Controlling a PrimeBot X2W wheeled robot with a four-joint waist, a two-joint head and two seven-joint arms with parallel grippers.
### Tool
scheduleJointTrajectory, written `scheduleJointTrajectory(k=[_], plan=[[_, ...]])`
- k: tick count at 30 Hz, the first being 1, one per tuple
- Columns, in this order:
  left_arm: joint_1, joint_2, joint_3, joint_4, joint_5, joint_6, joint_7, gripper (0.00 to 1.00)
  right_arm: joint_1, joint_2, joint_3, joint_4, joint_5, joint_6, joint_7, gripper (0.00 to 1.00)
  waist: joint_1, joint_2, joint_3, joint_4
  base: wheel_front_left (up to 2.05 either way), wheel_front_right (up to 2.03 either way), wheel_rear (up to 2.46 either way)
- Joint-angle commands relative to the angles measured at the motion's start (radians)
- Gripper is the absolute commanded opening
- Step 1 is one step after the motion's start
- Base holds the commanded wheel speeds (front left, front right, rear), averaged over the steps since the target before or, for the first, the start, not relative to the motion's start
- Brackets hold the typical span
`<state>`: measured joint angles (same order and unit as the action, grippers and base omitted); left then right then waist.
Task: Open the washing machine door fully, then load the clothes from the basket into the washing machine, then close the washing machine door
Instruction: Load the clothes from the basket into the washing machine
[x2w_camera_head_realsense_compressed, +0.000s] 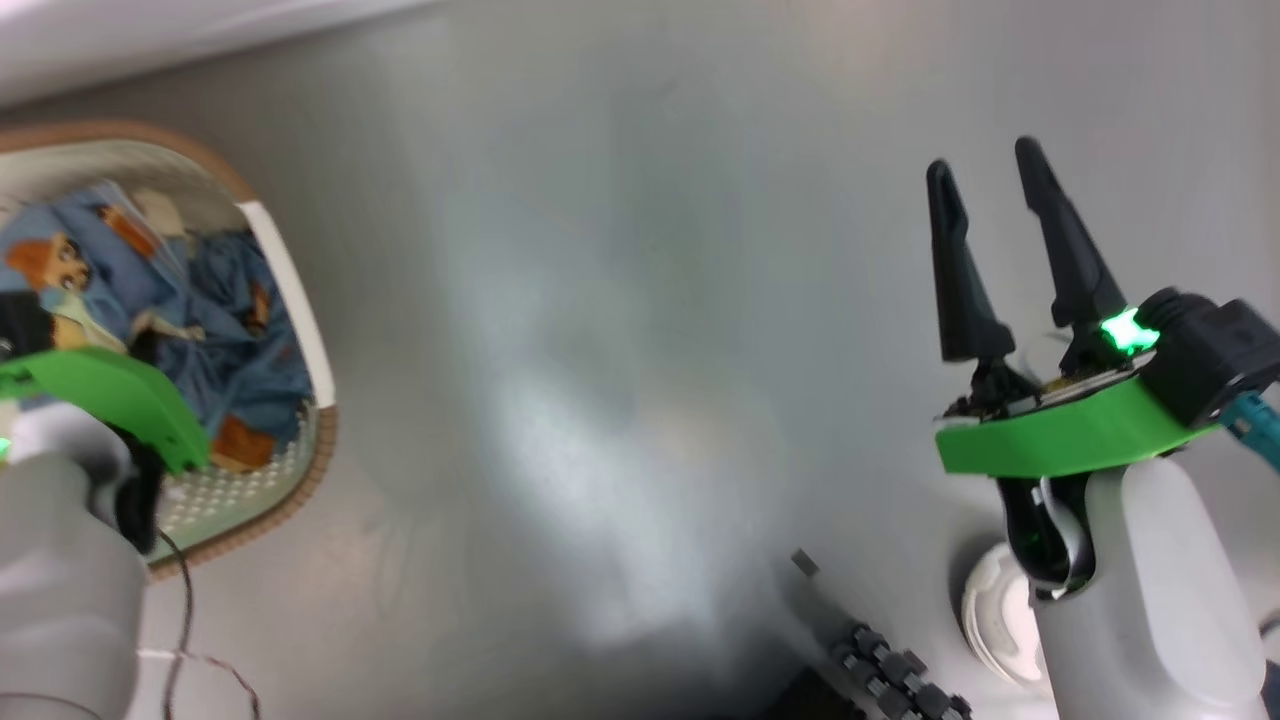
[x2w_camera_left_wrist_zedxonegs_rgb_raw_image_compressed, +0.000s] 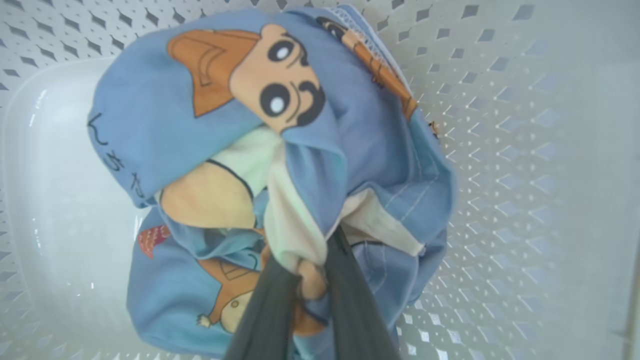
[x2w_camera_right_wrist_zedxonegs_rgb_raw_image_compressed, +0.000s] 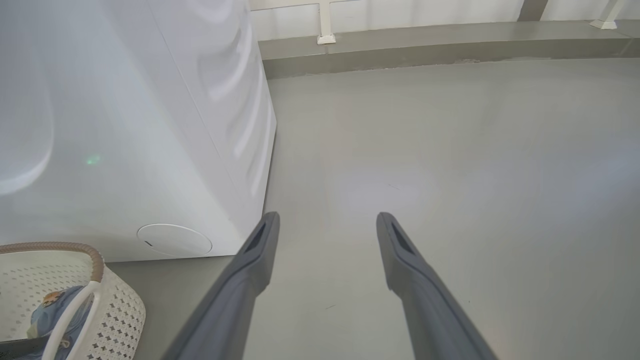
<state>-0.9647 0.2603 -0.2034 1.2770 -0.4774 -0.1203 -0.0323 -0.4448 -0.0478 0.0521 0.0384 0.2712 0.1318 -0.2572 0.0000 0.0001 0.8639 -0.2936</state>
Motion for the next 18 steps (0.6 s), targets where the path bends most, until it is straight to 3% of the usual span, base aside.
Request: scheduleJointTrajectory(k=[1, 18], plan=[[0.064, 0.016, 0.009, -0.003, -0.01, -0.006, -0.031, 0.0, 0.067, -0.002, 0.012, -0.01, -0.027, -0.001, -0.005, 1.0, 0.0, -0.0001, -0.105, 0.073, 0.0, 0.0, 0.0], [0.288, -0.11, 0.01, -0.022, -0.05, -0.002, -0.222, 0.0, 0.226, -0.002, -0.039, 0.059, -0.104, -0.001, -0.005, 1.0, 0.0, -0.0001, -0.447, 0.241, 0.0, 0.0, 0.0]])
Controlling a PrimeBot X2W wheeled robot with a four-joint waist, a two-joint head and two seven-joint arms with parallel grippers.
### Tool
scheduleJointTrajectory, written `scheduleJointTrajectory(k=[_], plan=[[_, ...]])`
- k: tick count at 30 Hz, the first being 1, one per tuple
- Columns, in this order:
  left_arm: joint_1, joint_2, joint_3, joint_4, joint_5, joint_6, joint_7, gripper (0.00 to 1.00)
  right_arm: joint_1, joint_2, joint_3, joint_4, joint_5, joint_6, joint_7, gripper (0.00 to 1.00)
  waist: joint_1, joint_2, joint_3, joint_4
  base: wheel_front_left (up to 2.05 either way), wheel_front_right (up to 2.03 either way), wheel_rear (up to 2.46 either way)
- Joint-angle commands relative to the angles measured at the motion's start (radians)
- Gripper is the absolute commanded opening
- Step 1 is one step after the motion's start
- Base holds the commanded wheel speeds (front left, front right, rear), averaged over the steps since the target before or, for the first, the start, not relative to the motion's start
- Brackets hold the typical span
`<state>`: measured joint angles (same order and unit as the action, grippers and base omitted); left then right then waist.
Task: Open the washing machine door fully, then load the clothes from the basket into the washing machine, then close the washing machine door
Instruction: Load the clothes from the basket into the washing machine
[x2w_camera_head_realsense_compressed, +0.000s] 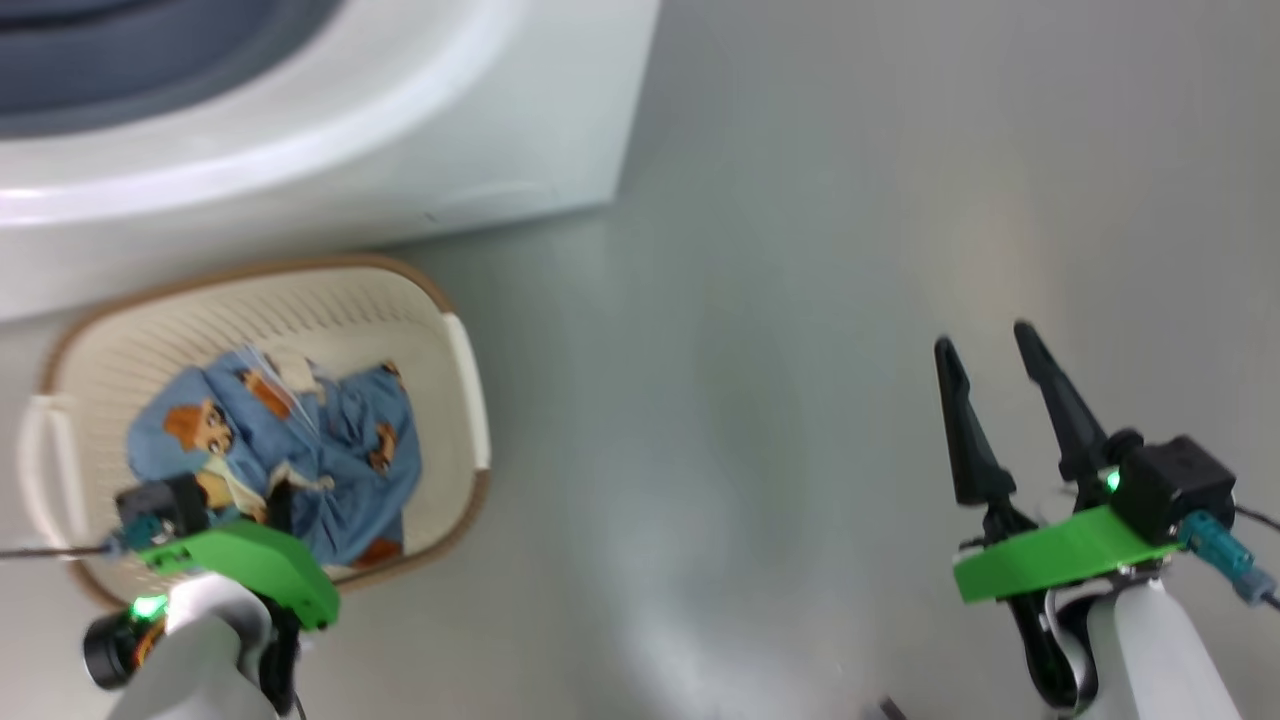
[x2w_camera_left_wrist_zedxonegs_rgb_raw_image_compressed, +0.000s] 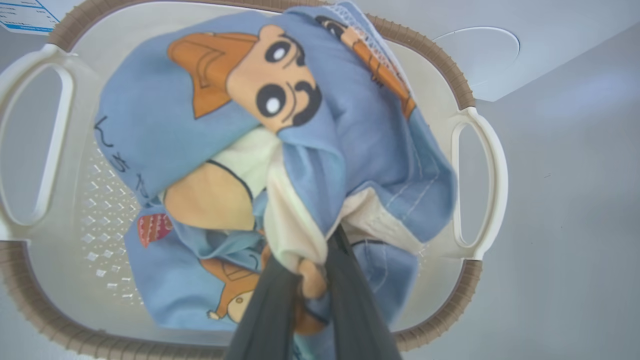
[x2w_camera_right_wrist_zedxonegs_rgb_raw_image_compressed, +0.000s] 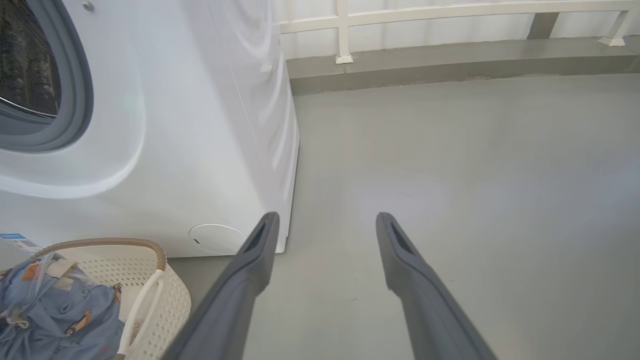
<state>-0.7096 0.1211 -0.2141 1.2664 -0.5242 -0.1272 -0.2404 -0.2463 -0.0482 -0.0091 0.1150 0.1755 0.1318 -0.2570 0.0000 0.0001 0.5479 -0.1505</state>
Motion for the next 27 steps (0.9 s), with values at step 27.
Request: scheduleJointTrajectory(k=[27], plan=[[0.609, -0.051, 0.147, -0.726, 0.155, 0.132, -0.021, 0.0, 0.279, -0.002, 0.006, 0.031, -0.035, -0.001, -0.005, 1.0, 0.0, -0.0001, -0.547, 0.221, 0.0, 0.0, 0.0]])
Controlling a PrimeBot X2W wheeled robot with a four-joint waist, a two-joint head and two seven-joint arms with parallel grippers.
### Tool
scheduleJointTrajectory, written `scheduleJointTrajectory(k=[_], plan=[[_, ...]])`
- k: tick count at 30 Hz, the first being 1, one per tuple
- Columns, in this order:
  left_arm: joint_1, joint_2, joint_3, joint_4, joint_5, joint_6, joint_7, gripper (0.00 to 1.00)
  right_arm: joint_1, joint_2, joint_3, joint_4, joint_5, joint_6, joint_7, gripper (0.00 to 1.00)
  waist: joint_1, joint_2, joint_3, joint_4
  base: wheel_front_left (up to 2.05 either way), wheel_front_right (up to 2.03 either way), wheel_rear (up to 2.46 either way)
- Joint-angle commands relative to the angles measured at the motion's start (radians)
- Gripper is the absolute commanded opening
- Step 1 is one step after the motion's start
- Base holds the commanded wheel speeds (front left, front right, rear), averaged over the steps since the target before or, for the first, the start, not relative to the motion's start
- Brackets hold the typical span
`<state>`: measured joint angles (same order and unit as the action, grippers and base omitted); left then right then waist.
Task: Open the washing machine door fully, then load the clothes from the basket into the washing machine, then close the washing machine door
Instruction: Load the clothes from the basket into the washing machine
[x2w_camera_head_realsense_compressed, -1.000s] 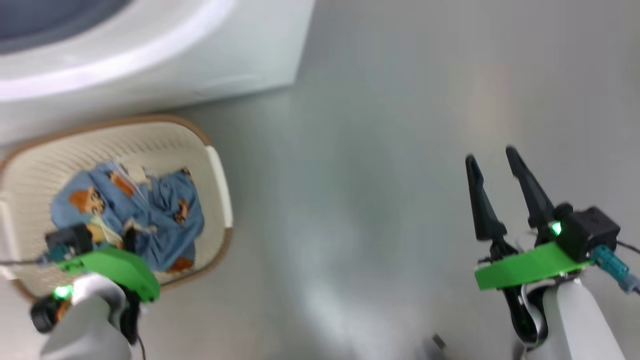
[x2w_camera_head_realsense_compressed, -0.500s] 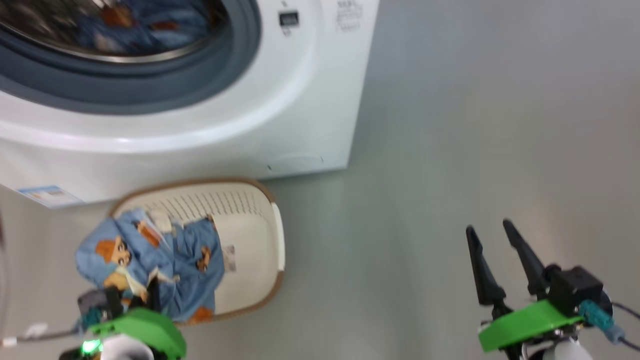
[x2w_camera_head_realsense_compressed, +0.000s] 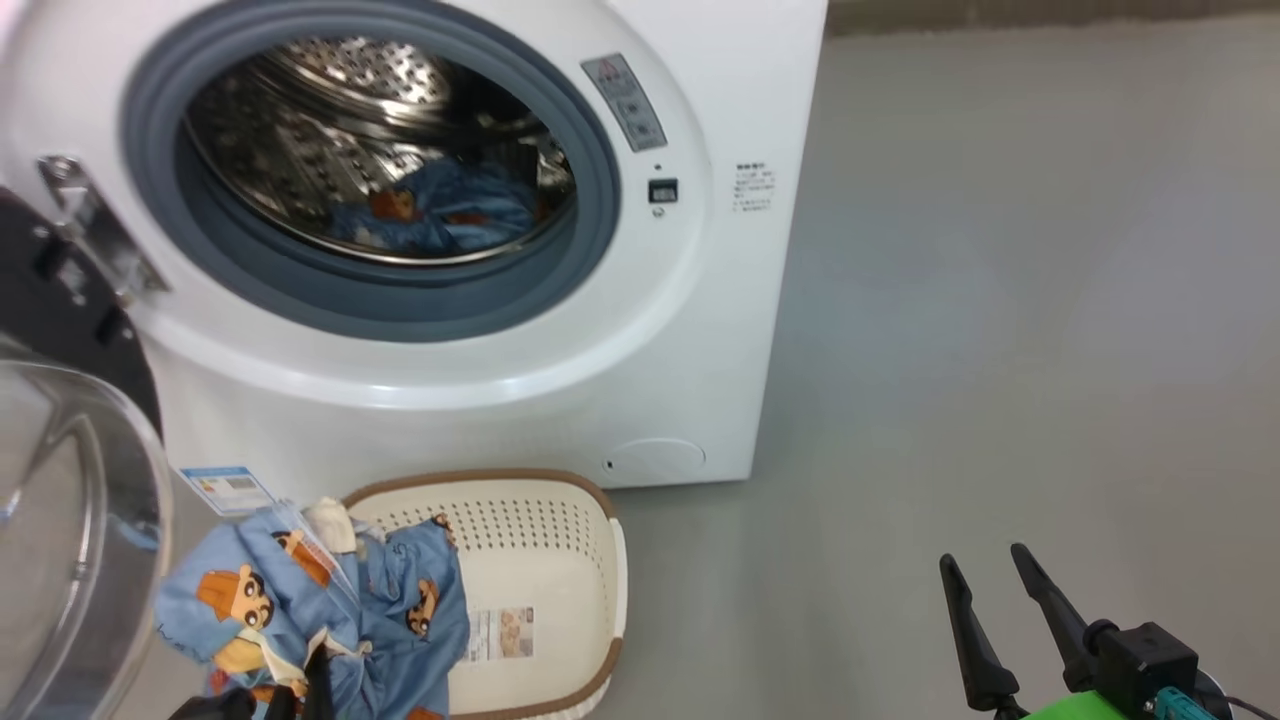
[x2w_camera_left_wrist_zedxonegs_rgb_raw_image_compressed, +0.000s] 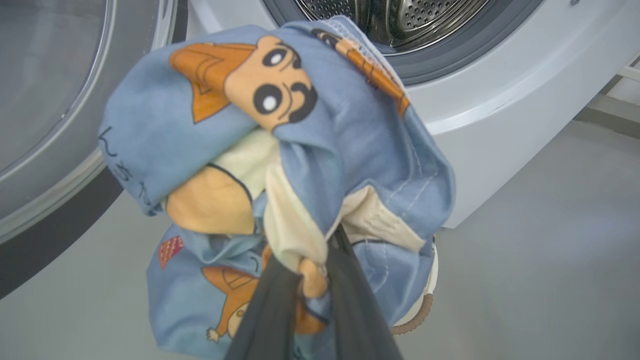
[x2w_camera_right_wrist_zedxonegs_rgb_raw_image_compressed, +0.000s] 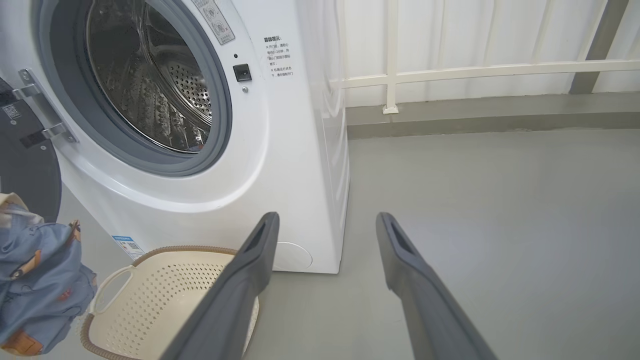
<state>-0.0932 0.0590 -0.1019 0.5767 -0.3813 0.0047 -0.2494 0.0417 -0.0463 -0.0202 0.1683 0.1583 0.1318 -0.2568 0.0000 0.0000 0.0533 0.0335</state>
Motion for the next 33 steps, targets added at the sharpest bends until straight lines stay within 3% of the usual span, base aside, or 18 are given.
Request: scheduleJointTrajectory(k=[1, 12, 33], plan=[[0.006, 0.01, 0.037, -0.06, 0.018, -0.002, -0.012, 0.0, -0.006, -0.004, 0.017, -0.022, -0.019, -0.001, -0.005, 1.0, 0.0, 0.0, -0.057, 0.038, 0.0, 0.0, 0.0], [0.119, -0.004, 0.045, -0.201, 0.075, 0.011, -0.012, 0.0, 0.027, -0.005, -0.011, 0.004, -0.036, -0.001, -0.005, 1.0, 0.0, 0.0, -0.115, 0.043, 0.0, 0.0, 0.0], [0.172, -0.007, 0.052, -0.282, 0.087, 0.022, -0.012, 0.0, 0.034, -0.004, -0.05, 0.019, -0.041, -0.001, -0.005, 1.0, 0.0, 0.0, -0.119, 0.028, 0.0, 0.0, 0.0]])
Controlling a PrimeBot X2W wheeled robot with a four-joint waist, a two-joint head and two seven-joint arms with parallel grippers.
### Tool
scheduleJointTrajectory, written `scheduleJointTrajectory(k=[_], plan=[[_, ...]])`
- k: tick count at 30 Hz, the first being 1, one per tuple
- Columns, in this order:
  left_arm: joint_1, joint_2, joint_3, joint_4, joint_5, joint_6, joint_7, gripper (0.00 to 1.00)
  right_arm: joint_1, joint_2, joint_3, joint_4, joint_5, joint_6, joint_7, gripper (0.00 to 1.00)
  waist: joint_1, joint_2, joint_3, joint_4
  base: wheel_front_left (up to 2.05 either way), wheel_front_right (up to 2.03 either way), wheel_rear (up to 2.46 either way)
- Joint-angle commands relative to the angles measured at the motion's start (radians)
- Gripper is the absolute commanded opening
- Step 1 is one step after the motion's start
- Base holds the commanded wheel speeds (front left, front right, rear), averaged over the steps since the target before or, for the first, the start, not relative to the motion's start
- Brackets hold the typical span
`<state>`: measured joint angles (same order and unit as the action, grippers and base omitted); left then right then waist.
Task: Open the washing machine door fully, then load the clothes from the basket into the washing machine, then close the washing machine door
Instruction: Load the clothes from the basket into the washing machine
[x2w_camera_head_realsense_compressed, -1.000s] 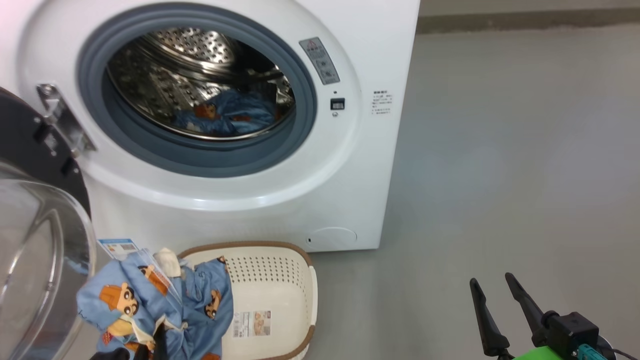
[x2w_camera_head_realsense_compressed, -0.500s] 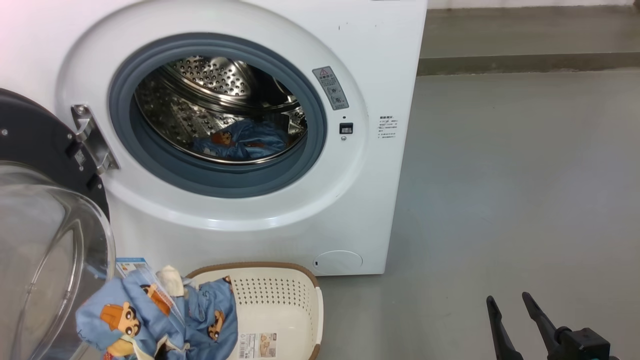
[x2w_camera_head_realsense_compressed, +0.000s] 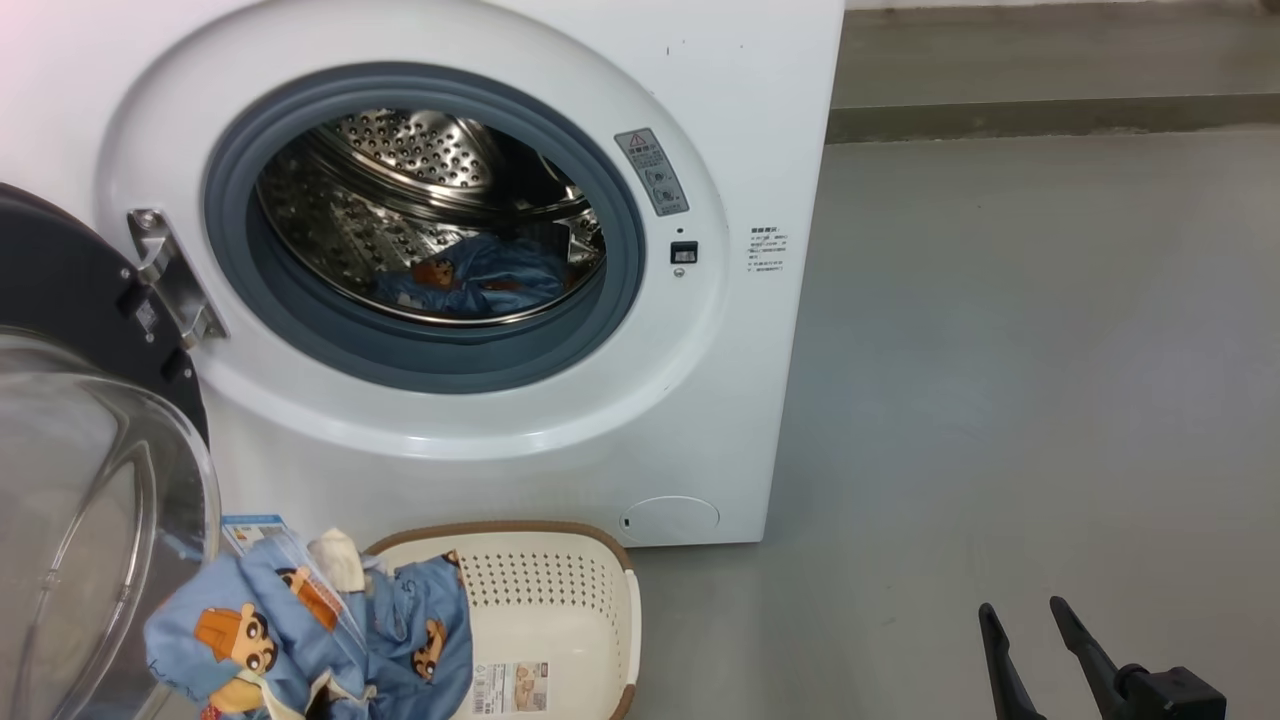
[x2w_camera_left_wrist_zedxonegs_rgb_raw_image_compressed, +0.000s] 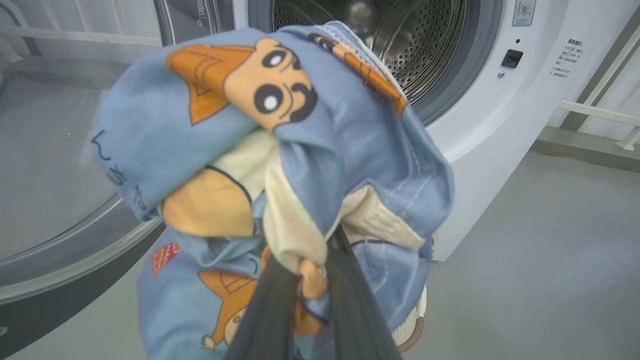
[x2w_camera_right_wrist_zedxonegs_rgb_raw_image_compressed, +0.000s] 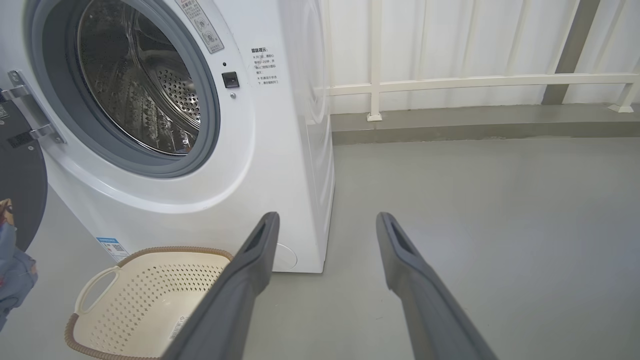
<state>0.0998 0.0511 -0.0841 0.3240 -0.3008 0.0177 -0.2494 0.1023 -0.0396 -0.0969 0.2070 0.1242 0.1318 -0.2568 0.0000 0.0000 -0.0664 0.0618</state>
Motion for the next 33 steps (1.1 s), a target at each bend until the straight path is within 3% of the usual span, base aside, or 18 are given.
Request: scheduleJointTrajectory(k=[1, 22, 33], plan=[[-0.021, 0.001, 0.034, -0.031, 0.007, 0.009, -0.012, 0.0, -0.028, -0.011, 0.026, -0.02, -0.006, -0.001, -0.005, 1.0, 0.0, 0.0, 0.001, -0.001, 0.0, 0.0, 0.0], [-0.016, 0.0, 0.017, -0.056, 0.0, 0.015, -0.012, 0.0, -0.03, -0.011, 0.039, -0.018, -0.01, -0.001, -0.005, 1.0, 0.0, 0.0, 0.003, -0.019, 0.0, 0.0, 0.0], [-0.074, 0.002, 0.018, -0.021, -0.014, 0.013, -0.012, 0.0, -0.044, -0.011, 0.059, -0.023, -0.009, -0.001, -0.005, 1.0, 0.0, 0.0, 0.03, -0.07, 0.0, 0.0, 0.0]])
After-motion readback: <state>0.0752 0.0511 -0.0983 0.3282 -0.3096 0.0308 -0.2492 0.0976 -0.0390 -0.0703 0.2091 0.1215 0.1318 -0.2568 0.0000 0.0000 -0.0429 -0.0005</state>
